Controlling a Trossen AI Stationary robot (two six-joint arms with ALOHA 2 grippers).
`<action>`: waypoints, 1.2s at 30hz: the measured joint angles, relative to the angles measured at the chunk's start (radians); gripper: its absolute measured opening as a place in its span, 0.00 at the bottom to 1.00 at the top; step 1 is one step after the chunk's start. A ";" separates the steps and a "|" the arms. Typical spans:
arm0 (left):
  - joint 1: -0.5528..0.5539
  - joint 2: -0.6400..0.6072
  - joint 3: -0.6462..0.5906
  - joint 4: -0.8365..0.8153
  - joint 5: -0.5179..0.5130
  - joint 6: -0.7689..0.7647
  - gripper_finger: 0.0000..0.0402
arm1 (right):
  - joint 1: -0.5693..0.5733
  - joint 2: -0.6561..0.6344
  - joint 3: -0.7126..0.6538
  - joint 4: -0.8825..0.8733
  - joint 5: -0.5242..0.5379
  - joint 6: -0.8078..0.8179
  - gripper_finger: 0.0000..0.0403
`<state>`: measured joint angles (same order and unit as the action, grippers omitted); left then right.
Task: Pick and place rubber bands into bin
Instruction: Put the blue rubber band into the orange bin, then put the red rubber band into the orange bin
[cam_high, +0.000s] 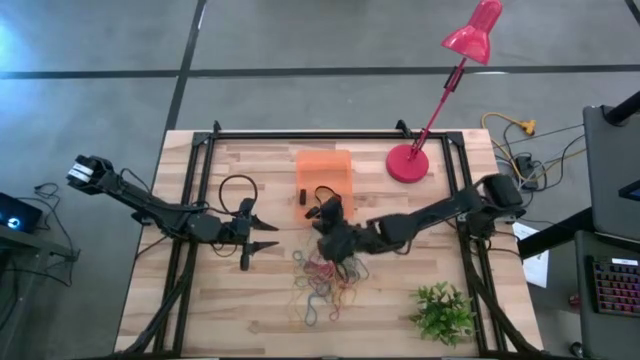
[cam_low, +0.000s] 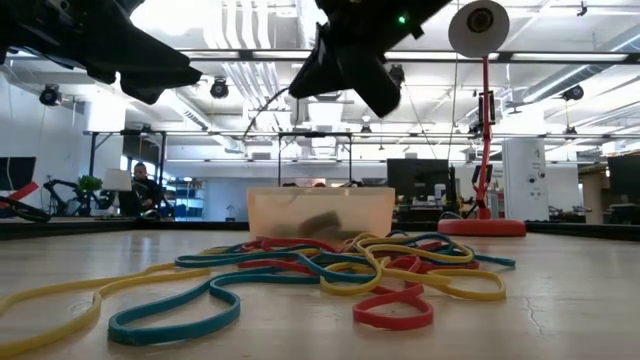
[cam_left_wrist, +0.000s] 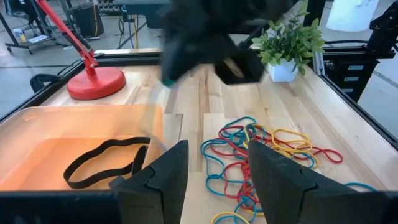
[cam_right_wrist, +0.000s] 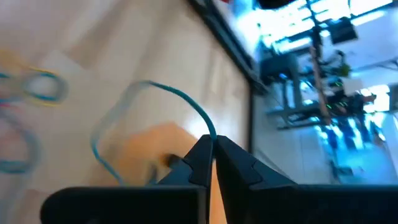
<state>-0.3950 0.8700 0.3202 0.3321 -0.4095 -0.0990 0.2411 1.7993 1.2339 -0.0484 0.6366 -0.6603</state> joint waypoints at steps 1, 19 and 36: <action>0.000 0.000 0.000 0.000 0.000 0.000 0.38 | -0.014 -0.012 0.000 -0.002 0.004 -0.002 0.02; 0.000 0.000 0.000 -0.001 0.000 0.002 0.38 | -0.321 -0.041 -0.009 -0.167 -0.247 0.279 0.02; 0.000 0.021 0.000 -0.030 0.092 0.001 0.38 | -0.332 -0.052 -0.008 -0.248 -0.427 0.396 0.31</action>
<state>-0.3950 0.8912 0.3202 0.3021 -0.3172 -0.0980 -0.0908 1.7470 1.2255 -0.2967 0.2093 -0.2642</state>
